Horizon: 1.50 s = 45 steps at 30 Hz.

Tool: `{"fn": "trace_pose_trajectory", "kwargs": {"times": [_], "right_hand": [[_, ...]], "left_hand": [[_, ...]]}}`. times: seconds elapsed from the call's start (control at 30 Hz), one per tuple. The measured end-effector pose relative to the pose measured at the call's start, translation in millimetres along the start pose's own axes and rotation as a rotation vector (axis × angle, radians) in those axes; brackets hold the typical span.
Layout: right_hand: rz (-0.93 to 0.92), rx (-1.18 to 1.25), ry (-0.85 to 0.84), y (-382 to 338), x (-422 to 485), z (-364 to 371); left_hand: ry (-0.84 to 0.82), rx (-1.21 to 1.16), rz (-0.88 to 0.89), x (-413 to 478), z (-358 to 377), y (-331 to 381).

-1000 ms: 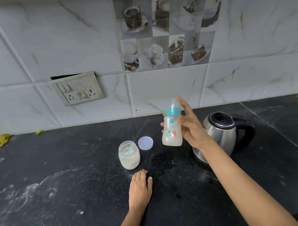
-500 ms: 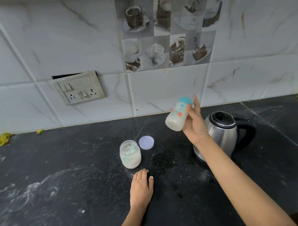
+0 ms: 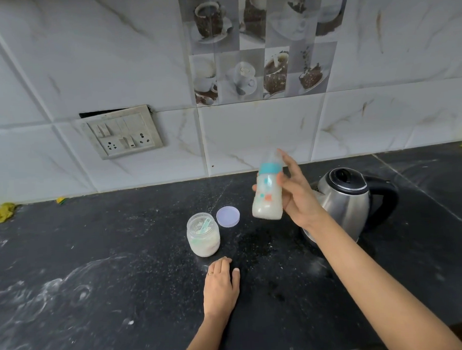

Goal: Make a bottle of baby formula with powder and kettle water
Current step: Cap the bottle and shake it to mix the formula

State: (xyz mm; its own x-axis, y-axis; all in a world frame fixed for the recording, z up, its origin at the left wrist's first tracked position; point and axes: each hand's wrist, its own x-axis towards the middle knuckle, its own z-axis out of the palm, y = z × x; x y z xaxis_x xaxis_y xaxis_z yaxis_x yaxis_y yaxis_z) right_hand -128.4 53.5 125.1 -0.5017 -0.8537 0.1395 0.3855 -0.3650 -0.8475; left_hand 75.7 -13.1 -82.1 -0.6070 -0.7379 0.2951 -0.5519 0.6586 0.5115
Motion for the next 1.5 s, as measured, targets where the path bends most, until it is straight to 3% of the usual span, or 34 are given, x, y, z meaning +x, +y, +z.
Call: {"fn": "trace_pose_trajectory", "kwargs": {"times": [0.1, 0.27, 0.4, 0.53, 0.57, 0.7, 0.87, 1.0, 1.17, 1.3, 1.5], "right_hand": [[-0.054, 0.199, 0.212, 0.9, 9.1, 1.3], [0.051, -0.045, 0.025, -1.8, 2.0, -4.0], [-0.036, 0.163, 0.21, 1.5, 16.0, -6.8], [0.082, -0.039, -0.039, 4.4, 5.6, -8.6], [0.057, -0.032, -0.05, 4.5, 5.6, -7.9], [-0.04, 0.221, 0.175, 4.9, 16.2, -3.8], [0.068, -0.022, -0.091, 1.8, 6.4, -4.9], [-0.068, 0.207, 0.161, -9.1, 23.0, -0.6], [0.061, 0.043, -0.058, -4.2, 15.1, -4.7], [0.006, 0.192, 0.093, -4.9, 16.2, 0.9], [0.25, 0.149, 0.032, -4.5, 9.5, -1.1]], "left_hand": [[-0.009, -0.002, -0.004, -0.4, -0.8, 0.6], [-0.009, -0.002, 0.0, -0.5, -1.6, 0.3], [-0.017, -0.008, -0.007, 0.3, -1.9, 1.2], [-0.022, -0.003, -0.009, 0.2, -2.4, 1.0], [-0.023, -0.003, -0.009, 0.4, -2.4, 0.8], [-0.029, 0.001, -0.015, 0.3, -2.7, 1.7], [-0.032, -0.002, -0.015, 0.0, -3.1, 1.3], [-0.025, 0.007, -0.009, 0.8, -3.3, 2.1], [-0.02, 0.006, -0.005, 0.4, -3.4, 1.1], [-0.018, 0.007, -0.005, 0.6, -2.8, 2.5], [-0.01, 0.01, 0.001, 0.5, -3.0, 1.8]]}}
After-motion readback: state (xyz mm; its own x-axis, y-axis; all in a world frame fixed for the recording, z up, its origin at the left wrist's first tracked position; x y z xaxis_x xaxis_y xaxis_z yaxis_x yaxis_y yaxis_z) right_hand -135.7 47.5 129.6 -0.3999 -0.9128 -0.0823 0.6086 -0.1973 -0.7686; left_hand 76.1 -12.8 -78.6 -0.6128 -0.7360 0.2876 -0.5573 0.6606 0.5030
